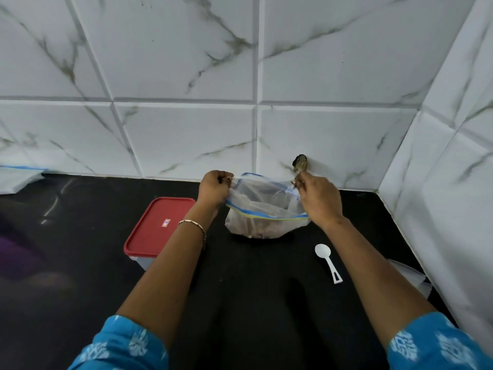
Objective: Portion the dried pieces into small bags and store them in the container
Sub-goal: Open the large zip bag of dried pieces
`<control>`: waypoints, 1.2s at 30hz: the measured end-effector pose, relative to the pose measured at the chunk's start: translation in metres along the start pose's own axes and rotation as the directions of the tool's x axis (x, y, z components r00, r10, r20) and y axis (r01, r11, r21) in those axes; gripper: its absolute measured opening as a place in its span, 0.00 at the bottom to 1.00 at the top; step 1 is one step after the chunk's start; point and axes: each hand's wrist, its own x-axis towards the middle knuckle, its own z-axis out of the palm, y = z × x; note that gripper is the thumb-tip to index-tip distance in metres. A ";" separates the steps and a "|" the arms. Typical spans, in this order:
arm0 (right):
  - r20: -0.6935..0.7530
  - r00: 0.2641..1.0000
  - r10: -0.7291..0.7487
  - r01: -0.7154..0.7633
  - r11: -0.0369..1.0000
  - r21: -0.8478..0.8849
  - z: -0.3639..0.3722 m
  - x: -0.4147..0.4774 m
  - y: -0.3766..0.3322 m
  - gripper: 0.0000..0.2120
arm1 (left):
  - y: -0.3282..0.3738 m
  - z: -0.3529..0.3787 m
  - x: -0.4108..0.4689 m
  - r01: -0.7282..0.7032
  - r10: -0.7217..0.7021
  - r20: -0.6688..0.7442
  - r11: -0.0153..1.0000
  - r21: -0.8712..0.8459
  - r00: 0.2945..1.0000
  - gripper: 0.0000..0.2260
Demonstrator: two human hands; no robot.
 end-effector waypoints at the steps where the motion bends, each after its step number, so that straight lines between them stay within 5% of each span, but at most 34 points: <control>1: 0.030 0.999 -0.016 0.014 0.999 0.049 0.004 -0.003 0.004 0.07 | -0.004 0.000 -0.003 0.002 -0.002 0.010 1.000 0.012 1.000 0.07; 6: 0.189 0.975 -0.118 0.085 0.981 0.173 0.004 -0.015 0.017 0.13 | -0.005 -0.007 -0.012 -0.166 0.135 0.178 0.970 0.178 0.975 0.19; 12: 0.397 0.907 -0.143 0.023 0.956 0.292 -0.001 -0.014 0.026 0.14 | 0.005 -0.006 -0.022 -0.199 0.120 0.240 0.920 0.338 0.963 0.07; 14: 0.510 0.851 -0.129 -0.004 0.968 0.253 -0.006 -0.012 0.030 0.28 | 0.003 -0.009 -0.022 -0.246 0.128 0.289 0.874 0.419 0.949 0.14; 17: 0.597 0.795 -0.112 0.009 0.985 0.172 -0.013 -0.008 0.031 0.44 | -0.001 -0.011 -0.020 -0.227 0.081 0.395 0.913 0.340 0.915 0.26; 21: 0.551 0.825 -0.126 -0.016 0.969 0.246 -0.013 -0.011 0.035 0.40 | -0.007 -0.014 -0.021 -0.197 0.092 0.433 0.959 0.205 0.897 0.35; 25: 0.303 0.951 0.056 -0.249 0.722 0.646 0.000 -0.033 0.033 0.16 | -0.026 -0.011 -0.034 -0.036 0.061 0.312 0.996 -0.085 0.948 0.31; 29: 0.116 0.872 0.475 -0.452 0.695 0.559 0.007 -0.059 0.021 0.19 | -0.040 0.006 -0.056 0.034 0.007 0.128 0.947 -0.320 0.992 0.23; 33: 0.286 0.731 0.619 -0.619 0.425 0.661 0.007 -0.075 0.015 0.21 | -0.044 0.018 -0.073 0.197 -0.253 -0.024 0.808 -0.555 0.967 0.21; 36: 0.498 0.616 0.611 -0.699 0.132 0.703 0.009 -0.086 0.009 0.17 | -0.046 0.024 -0.087 0.385 -0.383 0.130 0.726 -0.570 0.914 0.18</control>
